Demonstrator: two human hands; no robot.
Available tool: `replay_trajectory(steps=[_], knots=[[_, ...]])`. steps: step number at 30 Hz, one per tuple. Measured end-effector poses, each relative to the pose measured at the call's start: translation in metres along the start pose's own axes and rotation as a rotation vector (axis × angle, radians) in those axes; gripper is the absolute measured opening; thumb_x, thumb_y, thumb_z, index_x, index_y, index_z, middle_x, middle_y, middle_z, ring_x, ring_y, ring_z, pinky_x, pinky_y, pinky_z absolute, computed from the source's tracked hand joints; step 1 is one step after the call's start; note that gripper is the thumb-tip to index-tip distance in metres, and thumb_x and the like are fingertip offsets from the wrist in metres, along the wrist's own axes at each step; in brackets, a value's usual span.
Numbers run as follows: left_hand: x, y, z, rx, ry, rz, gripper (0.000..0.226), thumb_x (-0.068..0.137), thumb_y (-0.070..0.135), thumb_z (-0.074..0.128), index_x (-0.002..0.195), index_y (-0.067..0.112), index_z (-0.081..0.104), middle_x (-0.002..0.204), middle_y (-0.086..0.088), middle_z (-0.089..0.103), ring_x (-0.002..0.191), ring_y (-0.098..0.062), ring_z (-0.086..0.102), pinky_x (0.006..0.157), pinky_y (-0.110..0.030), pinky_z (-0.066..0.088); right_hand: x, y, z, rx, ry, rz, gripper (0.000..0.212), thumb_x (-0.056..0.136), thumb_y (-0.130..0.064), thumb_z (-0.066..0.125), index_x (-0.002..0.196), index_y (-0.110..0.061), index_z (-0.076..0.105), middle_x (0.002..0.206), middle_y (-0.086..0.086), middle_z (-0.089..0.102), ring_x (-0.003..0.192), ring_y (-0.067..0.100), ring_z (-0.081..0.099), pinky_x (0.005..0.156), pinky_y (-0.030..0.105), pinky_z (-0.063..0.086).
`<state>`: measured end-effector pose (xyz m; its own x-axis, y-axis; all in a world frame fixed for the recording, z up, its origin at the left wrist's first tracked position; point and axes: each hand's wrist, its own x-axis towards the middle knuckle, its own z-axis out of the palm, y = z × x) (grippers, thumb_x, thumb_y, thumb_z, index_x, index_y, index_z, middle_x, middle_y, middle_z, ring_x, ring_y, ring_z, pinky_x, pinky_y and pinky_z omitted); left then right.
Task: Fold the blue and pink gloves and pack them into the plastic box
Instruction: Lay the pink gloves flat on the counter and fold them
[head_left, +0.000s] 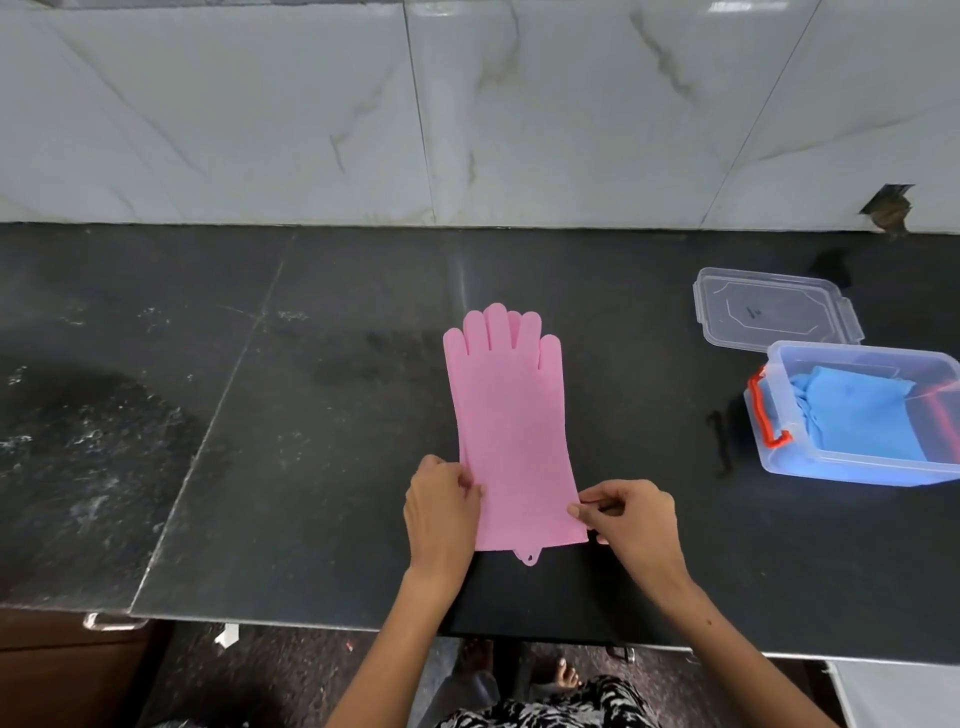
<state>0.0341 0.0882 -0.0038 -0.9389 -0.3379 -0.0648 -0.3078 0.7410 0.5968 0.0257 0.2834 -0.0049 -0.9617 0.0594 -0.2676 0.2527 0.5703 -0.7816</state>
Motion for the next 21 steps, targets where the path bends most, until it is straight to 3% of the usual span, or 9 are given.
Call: replay_trajectory(steps=[4,7,12,15,18,21], knots=[[0.005,-0.012,-0.008,-0.303,-0.017,-0.145,0.01,0.076,0.015,0.076,0.067,0.014,0.072,0.064,0.005,0.068,0.061,-0.009,0.064,0.059,-0.019,0.05,-0.001,-0.003,0.001,0.058,-0.007,-0.035,0.006,0.073,-0.013,0.079,0.077,-0.017,0.076,0.063,-0.007,0.07,0.053,0.006,0.065,0.052,0.019,0.055],[0.009,-0.024,-0.01,-0.445,-0.075,-0.273,0.009,0.072,0.013,0.08,0.066,0.012,0.073,0.064,-0.002,0.071,0.064,-0.018,0.069,0.068,-0.034,0.059,-0.003,0.0,0.005,0.064,-0.027,-0.019,0.008,0.072,-0.011,0.08,0.079,-0.012,0.076,0.064,-0.004,0.07,0.053,0.006,0.065,0.056,0.021,0.055],[0.005,-0.021,-0.006,-0.274,-0.056,-0.11,0.025,0.058,0.016,0.088,0.067,0.013,0.066,0.065,0.003,0.066,0.062,-0.012,0.064,0.06,-0.025,0.054,-0.001,0.001,0.004,-0.093,-0.011,-0.081,0.007,0.075,-0.012,0.076,0.082,-0.014,0.075,0.072,-0.008,0.069,0.064,0.004,0.064,0.067,0.019,0.055],[0.01,-0.017,-0.008,-0.182,-0.091,-0.08,0.034,0.057,0.024,0.09,0.073,0.009,0.063,0.07,0.001,0.065,0.066,-0.015,0.061,0.062,-0.033,0.054,0.005,-0.005,-0.004,-0.25,-0.064,-0.083,0.009,0.078,-0.017,0.074,0.086,-0.017,0.075,0.076,-0.009,0.07,0.066,0.0,0.062,0.067,0.018,0.053],[0.028,-0.011,-0.015,-0.069,-0.009,0.009,0.036,0.064,0.034,0.085,0.087,0.014,0.065,0.08,0.002,0.065,0.071,-0.012,0.06,0.062,-0.029,0.051,0.027,-0.022,-0.015,-0.281,-0.058,-0.117,0.015,0.076,-0.027,0.077,0.088,-0.018,0.073,0.08,-0.008,0.069,0.067,0.003,0.063,0.064,0.016,0.047],[0.063,0.001,-0.02,-0.103,0.092,0.166,0.023,0.078,0.027,0.076,0.093,0.012,0.07,0.09,-0.001,0.07,0.079,-0.016,0.062,0.067,-0.031,0.051,0.074,-0.051,-0.022,-0.208,0.028,-0.244,0.015,0.078,-0.026,0.075,0.087,-0.015,0.074,0.081,-0.006,0.072,0.069,0.007,0.064,0.069,0.023,0.053]])
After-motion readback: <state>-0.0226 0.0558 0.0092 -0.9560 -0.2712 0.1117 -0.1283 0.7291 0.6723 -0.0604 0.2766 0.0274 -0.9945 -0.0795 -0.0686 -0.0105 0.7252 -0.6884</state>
